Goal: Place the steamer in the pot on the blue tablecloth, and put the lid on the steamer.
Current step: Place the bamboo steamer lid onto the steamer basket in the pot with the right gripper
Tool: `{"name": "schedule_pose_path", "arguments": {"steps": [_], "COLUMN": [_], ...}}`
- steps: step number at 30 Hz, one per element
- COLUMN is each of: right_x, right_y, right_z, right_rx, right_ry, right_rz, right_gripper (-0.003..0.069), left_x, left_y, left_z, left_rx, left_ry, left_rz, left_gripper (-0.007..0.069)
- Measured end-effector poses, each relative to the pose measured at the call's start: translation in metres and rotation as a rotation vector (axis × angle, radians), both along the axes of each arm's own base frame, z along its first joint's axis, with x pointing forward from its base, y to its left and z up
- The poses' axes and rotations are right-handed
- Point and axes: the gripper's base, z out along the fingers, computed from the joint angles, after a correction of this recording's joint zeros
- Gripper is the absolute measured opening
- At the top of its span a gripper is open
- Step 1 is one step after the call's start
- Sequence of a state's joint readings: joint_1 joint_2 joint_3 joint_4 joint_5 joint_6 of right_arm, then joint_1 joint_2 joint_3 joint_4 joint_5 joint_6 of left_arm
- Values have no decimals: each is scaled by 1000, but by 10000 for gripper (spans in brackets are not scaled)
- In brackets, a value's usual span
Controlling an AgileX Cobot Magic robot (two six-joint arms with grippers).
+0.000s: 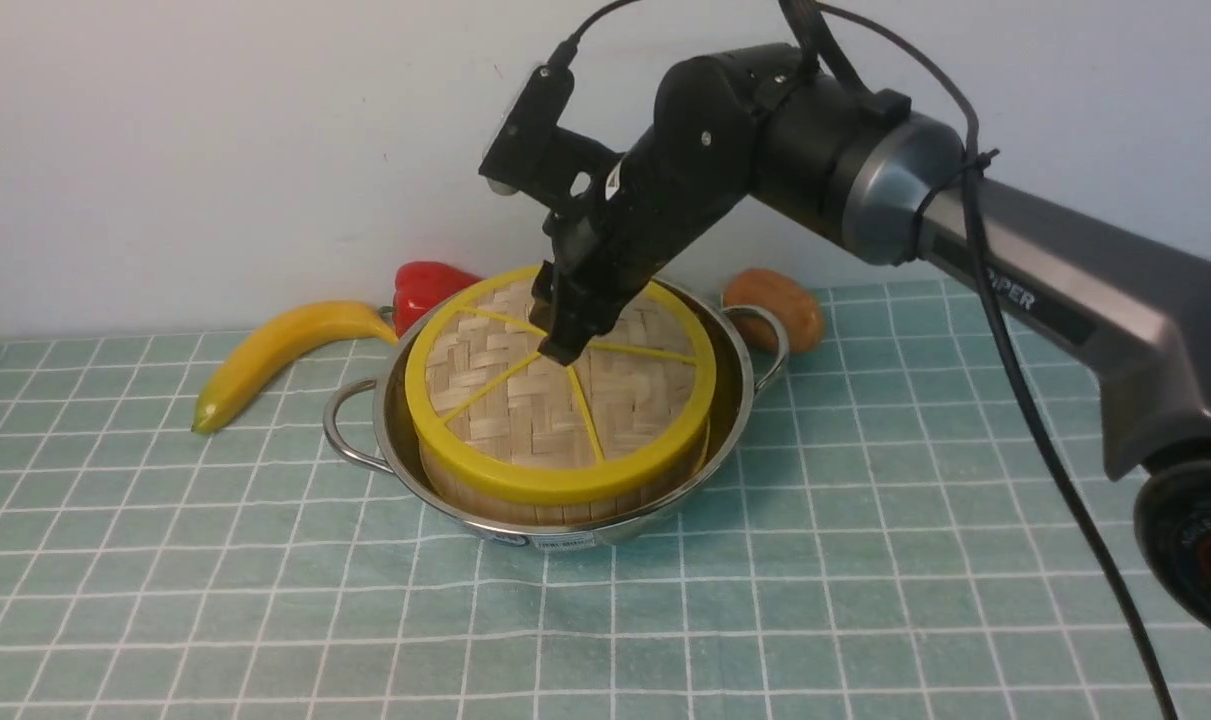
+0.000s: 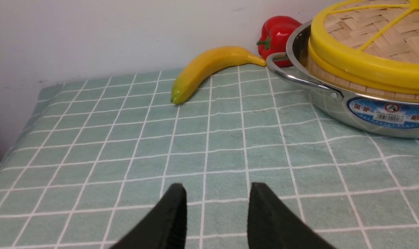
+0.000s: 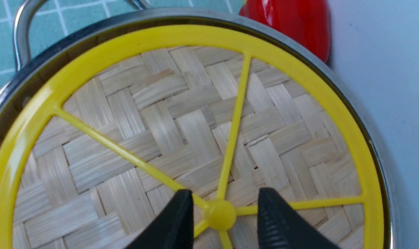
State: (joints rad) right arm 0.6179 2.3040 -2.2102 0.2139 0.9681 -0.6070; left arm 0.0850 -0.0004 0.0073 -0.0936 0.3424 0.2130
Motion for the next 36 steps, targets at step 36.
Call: {"name": "schedule_pose_path", "arguments": {"steps": [36], "right_x": [12], "right_y": [5], "right_z": [-24], "right_rx": [36], "right_ry": [-4], "right_rz": [-90], "right_gripper": [241], "left_x": [0], "left_y": [0], "left_z": [0], "left_rx": [0], "left_ry": [0], "left_rz": [0], "left_gripper": [243]}}
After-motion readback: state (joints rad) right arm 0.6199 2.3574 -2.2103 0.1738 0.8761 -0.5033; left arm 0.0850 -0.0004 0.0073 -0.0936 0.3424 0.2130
